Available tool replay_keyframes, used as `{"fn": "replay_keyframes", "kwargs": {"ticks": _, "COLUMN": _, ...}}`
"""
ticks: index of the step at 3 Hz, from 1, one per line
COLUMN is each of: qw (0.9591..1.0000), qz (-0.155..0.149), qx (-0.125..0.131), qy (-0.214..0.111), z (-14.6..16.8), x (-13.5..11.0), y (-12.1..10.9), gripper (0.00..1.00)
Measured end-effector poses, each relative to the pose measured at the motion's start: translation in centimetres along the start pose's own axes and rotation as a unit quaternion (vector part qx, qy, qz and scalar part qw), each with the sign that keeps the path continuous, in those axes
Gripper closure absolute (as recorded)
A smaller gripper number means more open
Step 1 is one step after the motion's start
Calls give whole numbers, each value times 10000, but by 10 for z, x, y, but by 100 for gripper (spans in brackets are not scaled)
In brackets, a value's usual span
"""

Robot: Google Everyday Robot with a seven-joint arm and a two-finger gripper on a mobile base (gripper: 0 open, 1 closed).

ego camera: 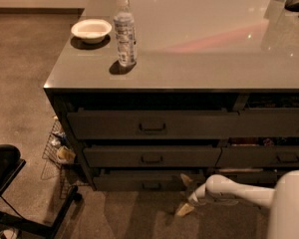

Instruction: Open bottom drawer

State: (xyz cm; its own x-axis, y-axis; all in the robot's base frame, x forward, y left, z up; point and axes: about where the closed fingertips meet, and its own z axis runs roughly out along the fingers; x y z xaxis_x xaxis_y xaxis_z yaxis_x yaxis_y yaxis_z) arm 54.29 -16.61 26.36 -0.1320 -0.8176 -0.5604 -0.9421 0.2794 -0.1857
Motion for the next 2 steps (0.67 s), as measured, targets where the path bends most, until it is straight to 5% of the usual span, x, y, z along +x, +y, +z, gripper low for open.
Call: {"fn": "replay_keyframes", "kwargs": {"ticks": 2, "qw": 9980, "qz": 112, "qx": -202, "qy": 581, "z": 45, "x": 38, "y": -40, "gripper": 0}}
